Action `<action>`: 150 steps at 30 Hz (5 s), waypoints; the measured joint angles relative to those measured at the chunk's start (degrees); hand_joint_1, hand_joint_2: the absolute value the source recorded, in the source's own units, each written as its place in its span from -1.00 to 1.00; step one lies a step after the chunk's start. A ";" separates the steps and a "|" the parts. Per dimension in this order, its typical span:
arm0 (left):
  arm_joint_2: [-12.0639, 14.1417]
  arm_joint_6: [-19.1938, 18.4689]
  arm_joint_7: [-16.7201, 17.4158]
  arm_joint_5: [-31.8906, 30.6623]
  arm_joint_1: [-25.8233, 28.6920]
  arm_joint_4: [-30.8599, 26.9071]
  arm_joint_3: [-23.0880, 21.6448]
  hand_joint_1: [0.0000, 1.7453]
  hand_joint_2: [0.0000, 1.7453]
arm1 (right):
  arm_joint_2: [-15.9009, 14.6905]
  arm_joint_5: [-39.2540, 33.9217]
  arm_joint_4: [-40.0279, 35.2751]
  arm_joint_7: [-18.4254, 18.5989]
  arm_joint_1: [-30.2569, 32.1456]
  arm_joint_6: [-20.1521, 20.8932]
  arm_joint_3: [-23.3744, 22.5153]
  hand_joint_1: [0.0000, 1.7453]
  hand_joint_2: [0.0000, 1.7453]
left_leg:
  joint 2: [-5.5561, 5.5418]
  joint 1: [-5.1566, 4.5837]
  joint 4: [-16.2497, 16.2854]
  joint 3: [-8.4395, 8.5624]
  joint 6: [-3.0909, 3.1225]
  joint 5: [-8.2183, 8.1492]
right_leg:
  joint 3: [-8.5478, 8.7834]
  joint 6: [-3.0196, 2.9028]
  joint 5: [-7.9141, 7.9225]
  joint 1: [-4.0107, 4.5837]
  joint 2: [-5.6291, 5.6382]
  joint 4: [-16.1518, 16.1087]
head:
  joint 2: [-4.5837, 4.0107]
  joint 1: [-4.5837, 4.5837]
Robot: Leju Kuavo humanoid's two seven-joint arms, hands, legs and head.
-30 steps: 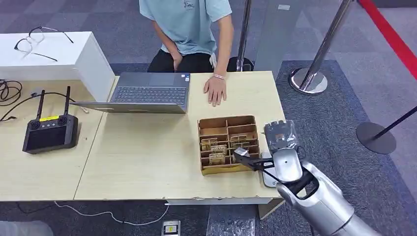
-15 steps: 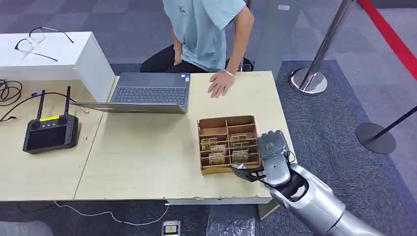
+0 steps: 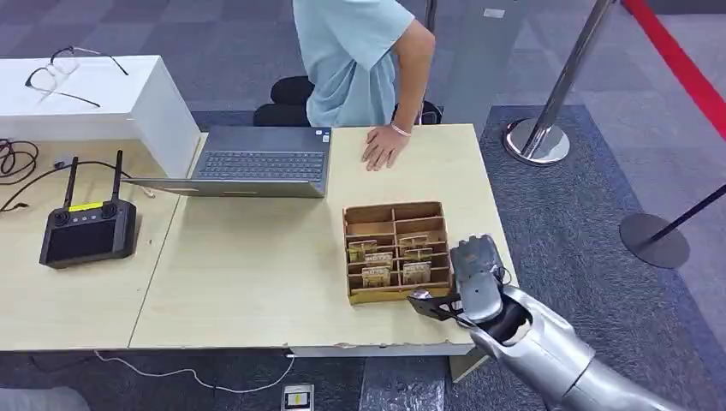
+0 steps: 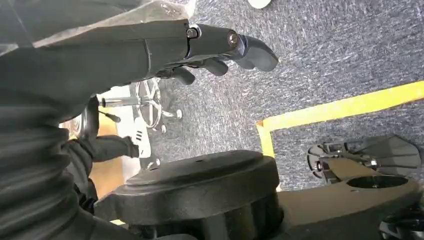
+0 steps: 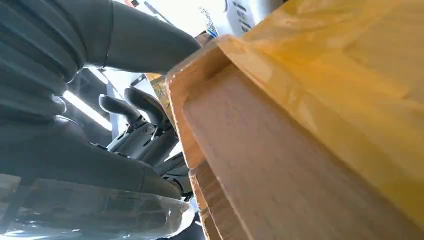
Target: Pass the card to the sensor for recognition and then transmit it.
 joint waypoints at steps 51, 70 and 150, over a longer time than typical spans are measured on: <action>0.04 1.33 -2.01 -0.09 0.24 0.00 0.00 -1.00 1.00 | 2.21 0.64 -1.82 1.01 -2.75 -17.23 -3.91 1.00 1.00 | 0.00 0.00 0.04 0.10 0.01 0.00 | 0.13 0.03 0.02 0.00 0.00 0.00 | 0.00 -0.02; 1.59 6.75 -6.23 2.95 0.50 0.20 0.41 -1.00 1.00 | 8.13 -18.77 -3.80 0.94 -4.00 -44.78 -7.67 1.00 1.00 | 0.01 0.00 0.02 0.06 0.00 0.00 | 0.10 0.01 0.00 0.01 0.00 0.01 | 0.00 -0.02; 1.86 4.20 -10.16 -2.78 0.59 0.02 -0.02 -1.00 1.00 | 11.32 -53.88 7.95 -17.49 -5.65 -65.72 -24.24 1.00 1.00 | 0.01 0.01 0.07 -0.07 0.01 0.00 | -0.01 0.01 0.00 0.01 0.01 0.01 | 0.00 0.00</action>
